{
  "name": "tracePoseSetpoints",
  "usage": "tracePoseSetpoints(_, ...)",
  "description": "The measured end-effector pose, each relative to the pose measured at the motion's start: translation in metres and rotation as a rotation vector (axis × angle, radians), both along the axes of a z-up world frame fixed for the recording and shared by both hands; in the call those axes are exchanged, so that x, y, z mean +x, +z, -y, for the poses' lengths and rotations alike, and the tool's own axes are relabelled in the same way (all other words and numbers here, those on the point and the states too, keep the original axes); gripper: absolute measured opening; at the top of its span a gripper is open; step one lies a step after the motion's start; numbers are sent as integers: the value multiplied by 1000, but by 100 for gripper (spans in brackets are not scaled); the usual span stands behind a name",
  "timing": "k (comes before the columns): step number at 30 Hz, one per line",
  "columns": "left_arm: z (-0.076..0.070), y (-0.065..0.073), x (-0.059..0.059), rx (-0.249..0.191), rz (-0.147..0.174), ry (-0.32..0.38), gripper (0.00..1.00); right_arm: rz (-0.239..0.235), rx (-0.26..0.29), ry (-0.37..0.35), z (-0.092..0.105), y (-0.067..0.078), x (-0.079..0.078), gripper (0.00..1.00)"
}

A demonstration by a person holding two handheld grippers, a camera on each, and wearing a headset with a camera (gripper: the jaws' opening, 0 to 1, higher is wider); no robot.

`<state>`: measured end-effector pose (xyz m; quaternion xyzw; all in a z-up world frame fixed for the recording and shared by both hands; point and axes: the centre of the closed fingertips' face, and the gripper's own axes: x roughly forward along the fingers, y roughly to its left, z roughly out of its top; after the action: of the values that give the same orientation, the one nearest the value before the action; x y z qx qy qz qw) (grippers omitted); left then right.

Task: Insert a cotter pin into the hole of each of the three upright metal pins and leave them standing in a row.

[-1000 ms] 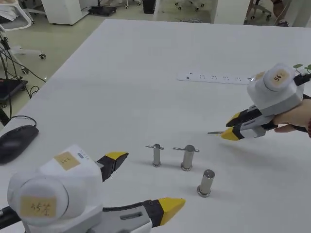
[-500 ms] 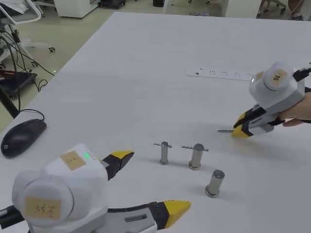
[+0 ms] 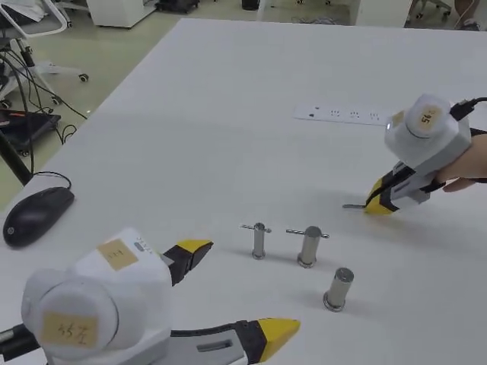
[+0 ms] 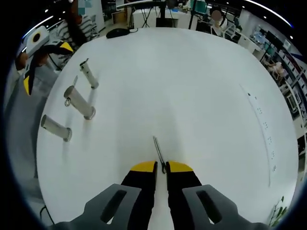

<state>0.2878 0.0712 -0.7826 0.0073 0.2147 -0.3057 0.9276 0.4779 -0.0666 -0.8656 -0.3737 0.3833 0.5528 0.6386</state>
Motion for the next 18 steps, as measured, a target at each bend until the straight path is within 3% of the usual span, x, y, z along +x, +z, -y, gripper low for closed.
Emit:
tracePoseSetpoints(8, 1, 0, -1, 4, 0, -2, 79, 18, -54, 22, 0, -1, 1, 5)
tracePoseSetpoints(18, 0, 1, 0, 15, 3, -7, 78, 62, -61, 4, 3, 0, 5, 3)
